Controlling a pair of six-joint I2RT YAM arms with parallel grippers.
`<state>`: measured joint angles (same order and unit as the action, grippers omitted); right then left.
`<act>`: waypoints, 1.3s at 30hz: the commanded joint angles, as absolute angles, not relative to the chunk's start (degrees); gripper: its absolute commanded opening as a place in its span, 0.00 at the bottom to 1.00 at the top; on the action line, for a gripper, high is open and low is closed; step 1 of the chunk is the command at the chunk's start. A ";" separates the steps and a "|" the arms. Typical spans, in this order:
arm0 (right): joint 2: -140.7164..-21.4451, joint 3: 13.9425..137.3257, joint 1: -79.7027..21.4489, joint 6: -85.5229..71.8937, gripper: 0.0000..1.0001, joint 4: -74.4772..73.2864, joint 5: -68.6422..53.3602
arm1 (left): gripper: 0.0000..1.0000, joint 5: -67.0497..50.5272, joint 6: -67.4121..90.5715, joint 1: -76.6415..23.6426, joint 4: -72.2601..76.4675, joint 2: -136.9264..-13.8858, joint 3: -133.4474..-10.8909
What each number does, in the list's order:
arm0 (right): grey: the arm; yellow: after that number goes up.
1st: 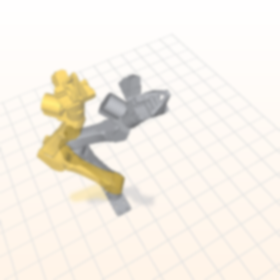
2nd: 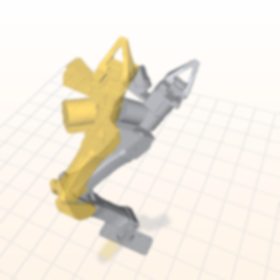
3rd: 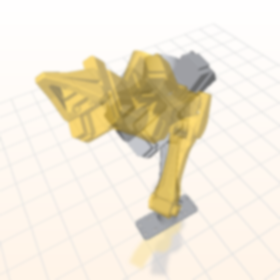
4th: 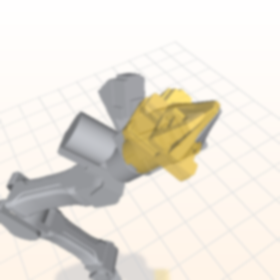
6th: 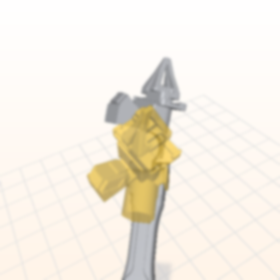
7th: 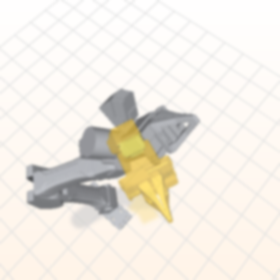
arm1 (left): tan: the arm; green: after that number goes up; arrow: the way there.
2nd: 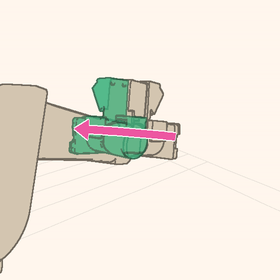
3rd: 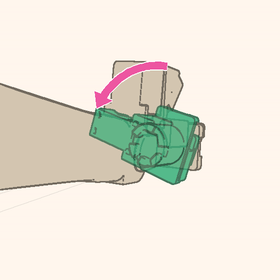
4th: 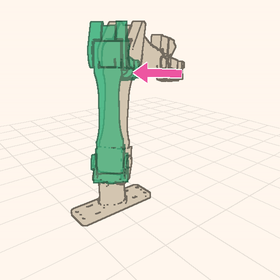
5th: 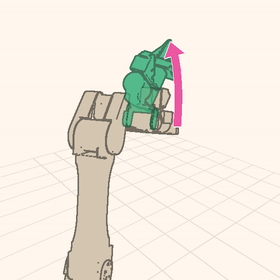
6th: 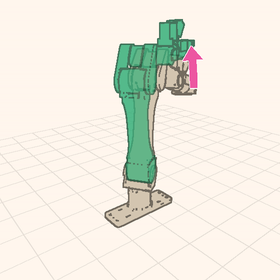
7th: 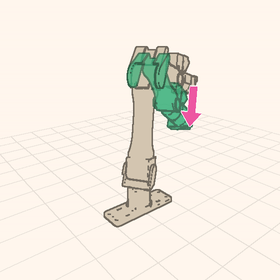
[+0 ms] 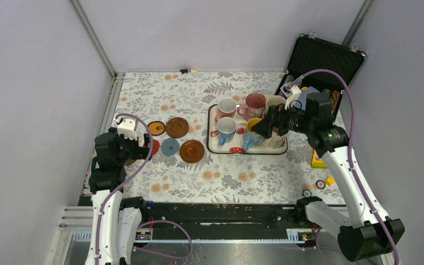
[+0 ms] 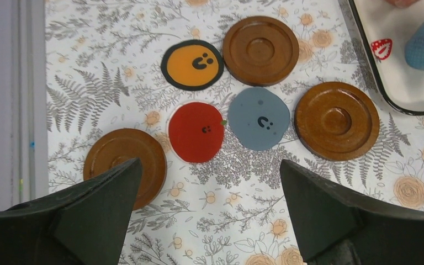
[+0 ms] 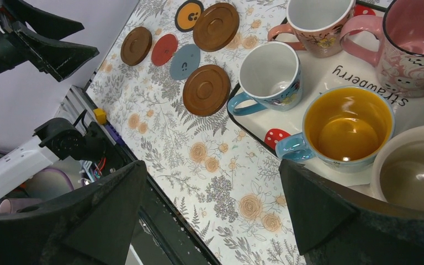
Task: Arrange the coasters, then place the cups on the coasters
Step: Move the coaster to the center of the board.
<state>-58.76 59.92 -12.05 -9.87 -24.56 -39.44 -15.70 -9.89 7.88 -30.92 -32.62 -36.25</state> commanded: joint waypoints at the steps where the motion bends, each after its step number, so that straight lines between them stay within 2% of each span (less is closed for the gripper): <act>1: -57.39 59.97 -12.48 -9.23 0.98 -22.57 -37.87 | 0.99 -19.12 -10.85 8.41 -31.00 -33.14 -39.19; 33: -59.21 59.55 -12.39 -8.81 0.98 -22.88 -33.01 | 0.99 -21.61 -10.70 10.72 -31.32 -32.08 -39.18; 39: -60.12 62.96 -12.39 -7.98 0.98 -26.04 -30.45 | 0.99 -22.38 -10.68 11.81 -31.49 -32.02 -39.11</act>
<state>-59.53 59.27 -12.05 -9.10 -24.99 -32.62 -20.34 -10.52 10.70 -33.56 -32.60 -36.73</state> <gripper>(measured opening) 0.984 0.985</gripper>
